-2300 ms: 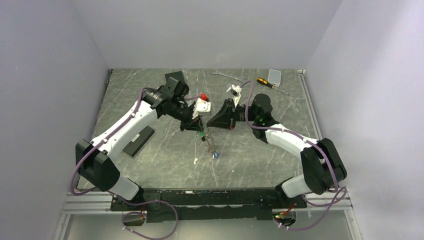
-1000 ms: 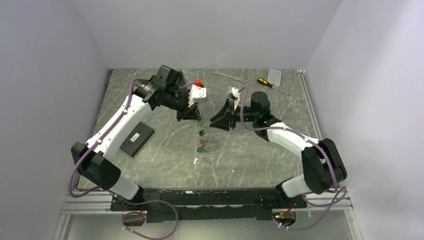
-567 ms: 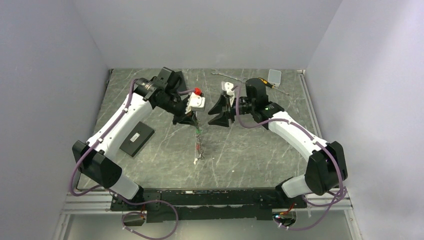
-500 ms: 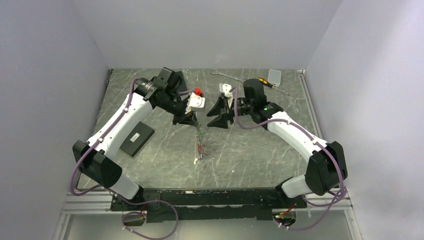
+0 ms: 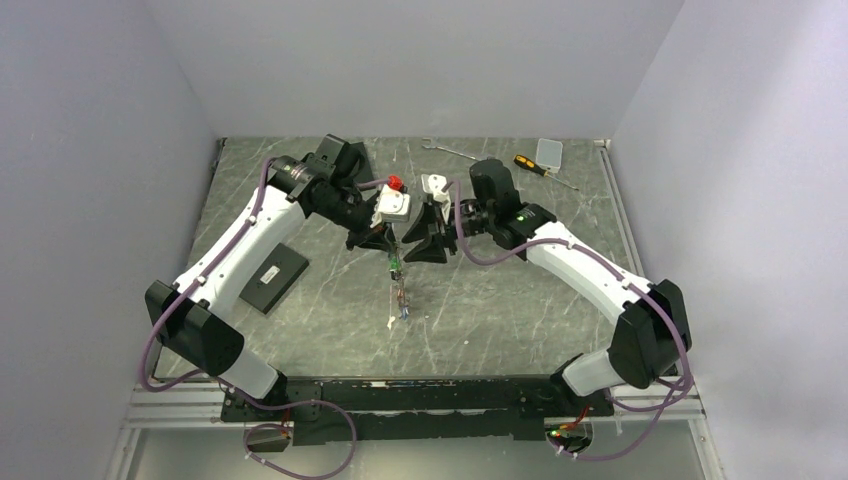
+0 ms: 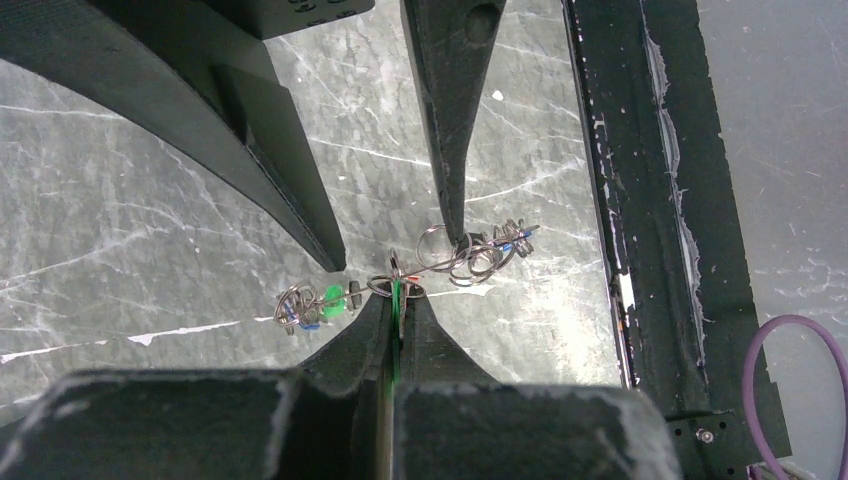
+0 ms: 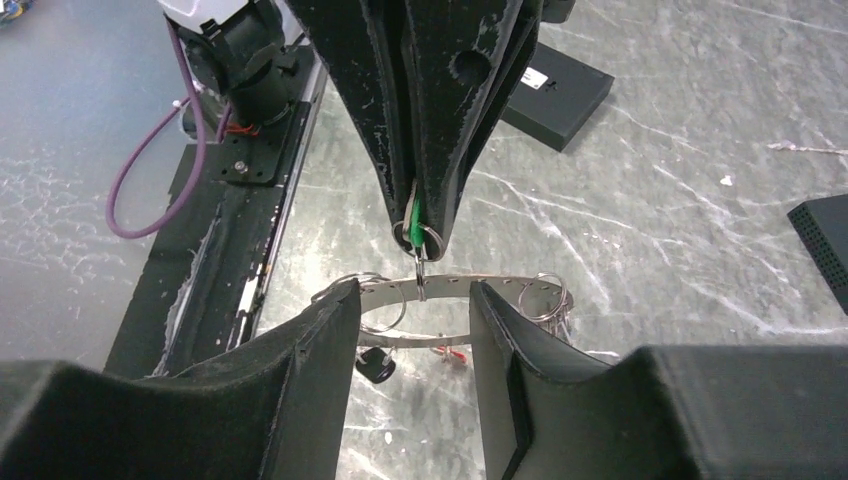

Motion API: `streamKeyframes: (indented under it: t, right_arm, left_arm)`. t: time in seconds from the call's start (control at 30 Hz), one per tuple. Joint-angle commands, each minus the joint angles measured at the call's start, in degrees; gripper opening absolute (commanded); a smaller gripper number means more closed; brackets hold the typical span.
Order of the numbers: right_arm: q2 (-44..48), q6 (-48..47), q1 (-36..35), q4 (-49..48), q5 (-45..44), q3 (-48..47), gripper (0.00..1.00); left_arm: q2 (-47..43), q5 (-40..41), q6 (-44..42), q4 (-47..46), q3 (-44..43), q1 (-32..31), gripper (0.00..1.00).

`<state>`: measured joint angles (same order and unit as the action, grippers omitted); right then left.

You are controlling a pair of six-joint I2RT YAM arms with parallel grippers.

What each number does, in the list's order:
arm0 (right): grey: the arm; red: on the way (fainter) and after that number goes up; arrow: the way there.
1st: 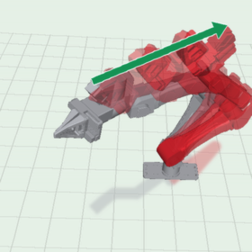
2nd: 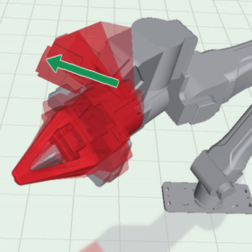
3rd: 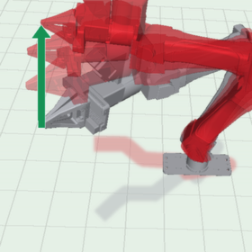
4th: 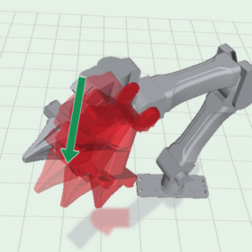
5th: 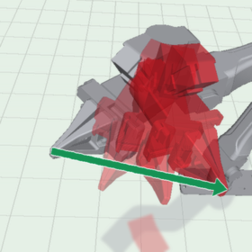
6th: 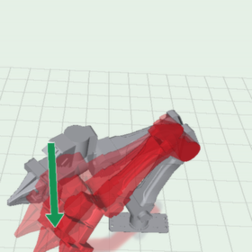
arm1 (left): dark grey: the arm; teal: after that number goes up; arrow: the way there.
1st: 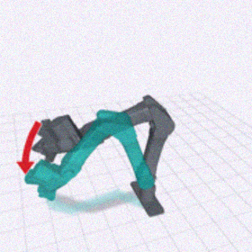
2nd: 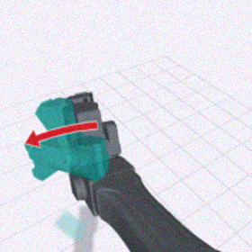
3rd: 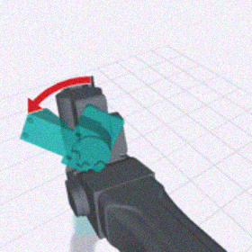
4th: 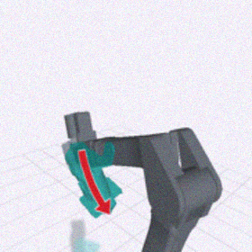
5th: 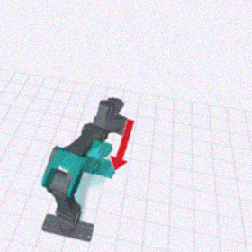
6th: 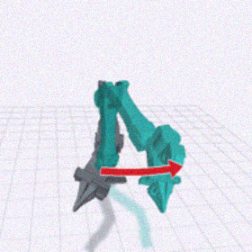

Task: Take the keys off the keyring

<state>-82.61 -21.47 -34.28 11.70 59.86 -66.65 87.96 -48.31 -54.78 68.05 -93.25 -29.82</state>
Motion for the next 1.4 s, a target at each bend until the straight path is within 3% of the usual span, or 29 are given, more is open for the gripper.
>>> streamKeyframes:
  t: [0.0, 0.43, 0.53, 0.67, 0.8, 1.0, 1.17, 1.37]
  right_arm:
    - [-0.8, -0.2, -0.5, -0.9, -0.2, -3.2, 0.47]
    - [-1.8, -0.3, -0.9, -2.0, 0.8, -2.9, 0.42]
    - [-1.8, -0.5, -1.0, -2.0, 0.5, -2.7, 0.31]
    - [-1.7, -0.5, -1.1, -2.3, -0.2, -2.6, 0.00]
    - [-0.8, 2.7, -0.6, -4.9, -2.0, -1.6, 0.00]
    - [1.1, 22.1, 3.9, -23.8, -1.7, 3.5, 0.00]
    - [1.5, 42.7, 6.5, -49.6, -0.9, 11.9, 0.00]
    - [0.0, 52.1, 6.7, -63.1, -3.8, 16.2, 0.00]
  left_arm:
    - [-1.0, -3.9, -0.5, -1.3, -1.7, -0.3, 0.00]
    - [-0.8, -4.5, 0.6, -2.1, -1.9, -0.3, 0.00]
    - [-0.9, -4.3, 1.0, -2.5, -2.0, -0.3, 0.00]
    - [-1.0, -3.8, 3.7, -4.3, -1.8, -0.2, 0.00]
    - [-2.0, -2.0, 8.8, -7.4, 0.1, 0.5, 0.00]
    - [-3.9, -1.3, 16.4, -12.6, 7.1, 3.4, 0.00]
    - [-4.0, -0.5, 20.7, -17.3, 11.4, 3.8, 0.00]
    - [-2.0, -2.7, 23.8, -20.5, 11.0, 2.8, 0.00]
